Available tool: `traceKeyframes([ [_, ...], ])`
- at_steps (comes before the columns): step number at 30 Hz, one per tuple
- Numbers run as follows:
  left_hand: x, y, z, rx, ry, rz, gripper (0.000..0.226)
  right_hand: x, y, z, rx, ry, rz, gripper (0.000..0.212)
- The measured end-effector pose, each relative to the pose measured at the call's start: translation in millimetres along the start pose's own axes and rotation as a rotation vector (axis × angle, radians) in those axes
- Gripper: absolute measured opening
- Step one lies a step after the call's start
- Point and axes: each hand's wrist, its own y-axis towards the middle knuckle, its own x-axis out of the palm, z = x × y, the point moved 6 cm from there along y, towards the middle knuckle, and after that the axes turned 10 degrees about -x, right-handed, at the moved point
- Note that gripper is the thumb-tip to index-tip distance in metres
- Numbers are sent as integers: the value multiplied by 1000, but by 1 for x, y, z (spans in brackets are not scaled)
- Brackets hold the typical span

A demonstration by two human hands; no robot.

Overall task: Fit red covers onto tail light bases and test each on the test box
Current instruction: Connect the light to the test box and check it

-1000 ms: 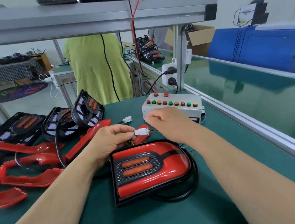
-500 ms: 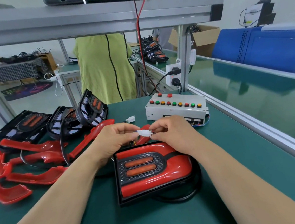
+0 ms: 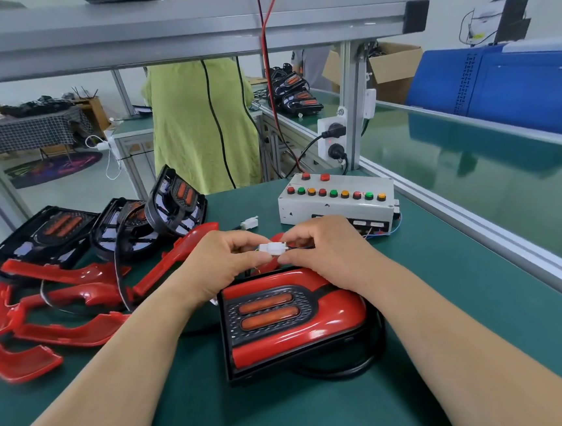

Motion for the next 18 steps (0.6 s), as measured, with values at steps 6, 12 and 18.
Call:
traceKeyframes([
  [6, 0, 1, 4, 89, 92, 17, 12, 0, 1, -2, -70, -118, -53, 27],
  [12, 2, 1, 6, 144, 109, 10, 7, -4, 2, 0, -62, -64, -77, 21],
  [18, -25, 3, -12, 44, 89, 163, 14, -39, -7, 26, 37, -74, 51, 23],
])
